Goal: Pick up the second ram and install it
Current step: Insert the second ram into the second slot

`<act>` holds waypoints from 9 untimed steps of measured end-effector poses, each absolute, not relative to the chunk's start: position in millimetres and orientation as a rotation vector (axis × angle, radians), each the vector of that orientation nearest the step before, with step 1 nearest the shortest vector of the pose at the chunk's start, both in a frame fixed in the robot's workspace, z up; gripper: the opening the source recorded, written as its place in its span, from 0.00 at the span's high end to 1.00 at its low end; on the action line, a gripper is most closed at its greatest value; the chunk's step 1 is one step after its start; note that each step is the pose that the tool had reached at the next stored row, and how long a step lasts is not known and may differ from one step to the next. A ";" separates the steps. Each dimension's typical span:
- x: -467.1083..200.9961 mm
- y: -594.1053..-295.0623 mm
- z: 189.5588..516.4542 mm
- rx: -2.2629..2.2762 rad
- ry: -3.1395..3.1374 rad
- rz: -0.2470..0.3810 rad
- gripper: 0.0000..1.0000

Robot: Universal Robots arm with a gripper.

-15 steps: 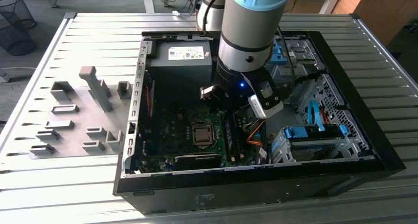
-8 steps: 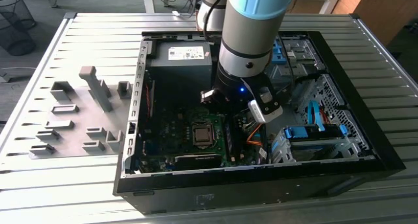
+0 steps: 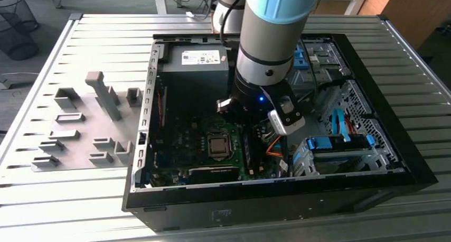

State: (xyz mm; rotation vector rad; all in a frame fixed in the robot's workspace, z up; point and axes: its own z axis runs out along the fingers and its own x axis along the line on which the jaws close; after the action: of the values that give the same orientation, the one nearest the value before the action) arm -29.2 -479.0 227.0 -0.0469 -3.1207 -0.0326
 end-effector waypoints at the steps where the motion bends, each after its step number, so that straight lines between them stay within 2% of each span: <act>1: -28.9 -479.3 226.2 -0.049 -3.121 -0.033 0.86; 9: -27.9 -481.0 223.3 -0.059 -3.121 -0.034 0.86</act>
State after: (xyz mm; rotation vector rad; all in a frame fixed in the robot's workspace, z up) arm -27.9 -481.0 223.3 -0.0591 -3.1205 -0.0338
